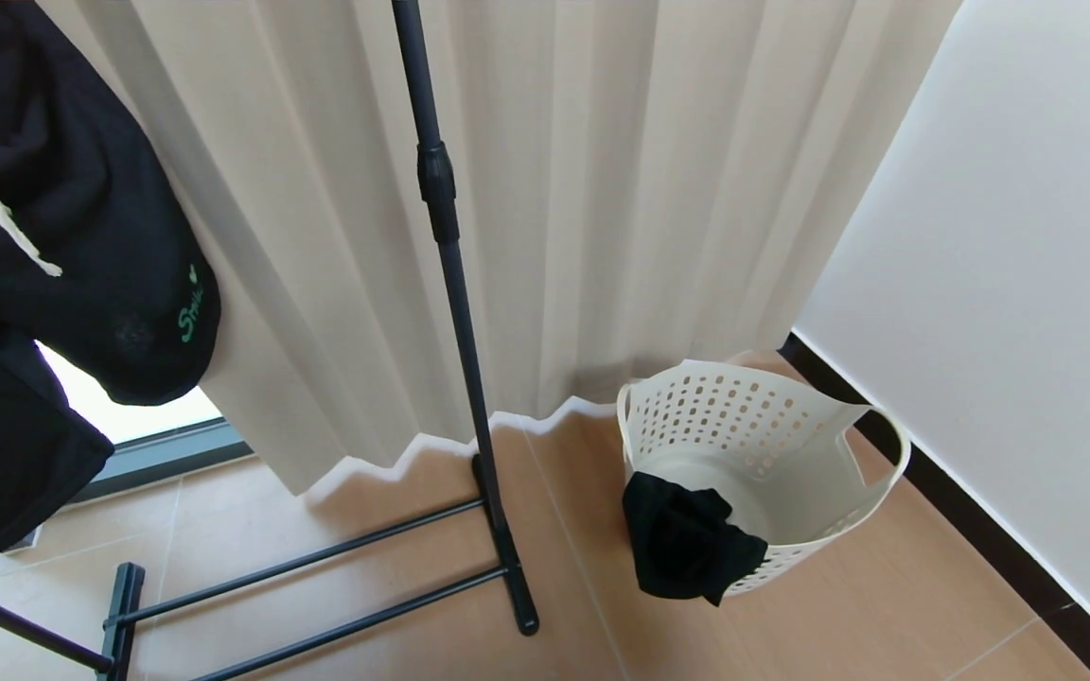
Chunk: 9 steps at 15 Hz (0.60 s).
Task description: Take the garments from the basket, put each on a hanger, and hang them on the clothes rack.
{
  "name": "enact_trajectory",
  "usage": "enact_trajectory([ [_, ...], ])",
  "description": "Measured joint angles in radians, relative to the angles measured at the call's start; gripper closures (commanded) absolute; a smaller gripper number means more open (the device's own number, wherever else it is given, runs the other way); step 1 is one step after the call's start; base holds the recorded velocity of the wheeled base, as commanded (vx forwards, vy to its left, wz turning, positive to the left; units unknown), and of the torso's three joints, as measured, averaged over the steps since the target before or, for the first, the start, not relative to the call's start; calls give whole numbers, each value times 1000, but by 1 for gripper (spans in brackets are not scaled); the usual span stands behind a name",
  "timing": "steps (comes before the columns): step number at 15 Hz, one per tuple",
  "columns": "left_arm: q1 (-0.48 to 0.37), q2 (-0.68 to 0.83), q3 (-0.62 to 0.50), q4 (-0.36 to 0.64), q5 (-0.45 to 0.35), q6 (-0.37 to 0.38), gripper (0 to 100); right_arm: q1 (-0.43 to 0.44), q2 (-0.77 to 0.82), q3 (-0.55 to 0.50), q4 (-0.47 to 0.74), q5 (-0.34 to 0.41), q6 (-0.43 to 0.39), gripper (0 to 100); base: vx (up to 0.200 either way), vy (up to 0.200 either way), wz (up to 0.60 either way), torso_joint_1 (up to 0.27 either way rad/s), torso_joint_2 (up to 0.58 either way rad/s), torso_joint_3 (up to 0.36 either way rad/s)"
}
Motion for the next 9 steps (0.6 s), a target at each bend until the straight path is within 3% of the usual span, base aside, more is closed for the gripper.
enact_trajectory([
  [6,0,0,0,0,7,-8,0,0,0,0,0,0,0,0,0,0,0,4,5,-200],
  [8,0,0,0,0,6,-7,0,0,0,0,-1,0,0,0,0,0,-600,7,0,-195],
  [9,0,0,0,0,6,-7,0,0,1,0,0,0,-1,0,0,0,0,7,2,-198],
])
